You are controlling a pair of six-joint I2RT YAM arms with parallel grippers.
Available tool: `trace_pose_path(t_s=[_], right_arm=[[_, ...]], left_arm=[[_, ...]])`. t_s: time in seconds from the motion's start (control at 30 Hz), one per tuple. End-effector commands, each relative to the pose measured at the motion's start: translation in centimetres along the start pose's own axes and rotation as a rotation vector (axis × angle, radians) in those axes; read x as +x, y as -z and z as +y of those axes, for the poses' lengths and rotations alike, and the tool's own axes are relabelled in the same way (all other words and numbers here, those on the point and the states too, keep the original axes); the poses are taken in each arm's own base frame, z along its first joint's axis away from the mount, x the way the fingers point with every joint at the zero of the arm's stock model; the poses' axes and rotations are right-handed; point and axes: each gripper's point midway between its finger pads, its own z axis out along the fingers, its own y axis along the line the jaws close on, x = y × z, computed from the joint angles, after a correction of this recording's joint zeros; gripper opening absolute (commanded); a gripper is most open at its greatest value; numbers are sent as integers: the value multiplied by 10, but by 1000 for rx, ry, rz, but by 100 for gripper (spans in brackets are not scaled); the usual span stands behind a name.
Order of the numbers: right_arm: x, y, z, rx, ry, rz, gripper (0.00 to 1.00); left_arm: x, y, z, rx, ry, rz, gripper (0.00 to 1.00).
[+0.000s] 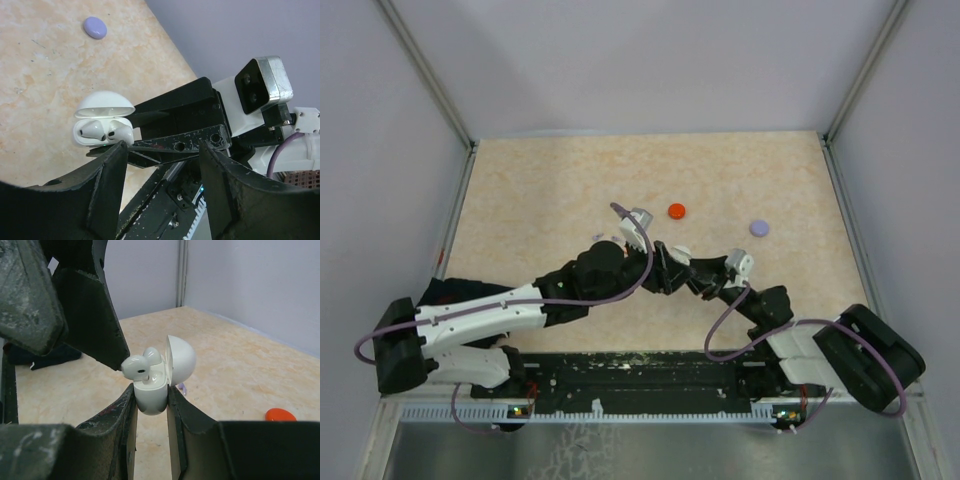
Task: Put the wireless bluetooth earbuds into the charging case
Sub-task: Place the earbud in the charging case, then close the charging case.
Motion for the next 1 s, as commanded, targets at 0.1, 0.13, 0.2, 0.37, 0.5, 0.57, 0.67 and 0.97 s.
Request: trace_pose_path(t_s=[0.1,0.13,0.2,0.37,0.5,0.57,0.67,0.97], right_arm=[[-20,-5,5,-29,25,-80,0],[-20,-5,5,-27,26,-79,0],[-21,-6,5,-26,26,-80,0],[-22,-5,6,-28,27,-85,0],[-18,-5,5,-26,24,-68,0],[-19,-6,5,-28,26,-74,0],[-17,-6,4,-26,23,-66,0],[-18,-6,5,-28,22,-68,0]], left_arm=[[1,-8,-19,77,-10,39,62],[1,-9,-19,78,-13,43,62],[0,-12,-21,78,-19,46,62],[1,-17,-28,98,-20,65,62],[5,-16,-26,96,-17,75,62],[5,-14,-23,82,-22,71,62],[2,-11,-18,68,-37,57,62],[-2,-9,-18,65,-63,46,64]])
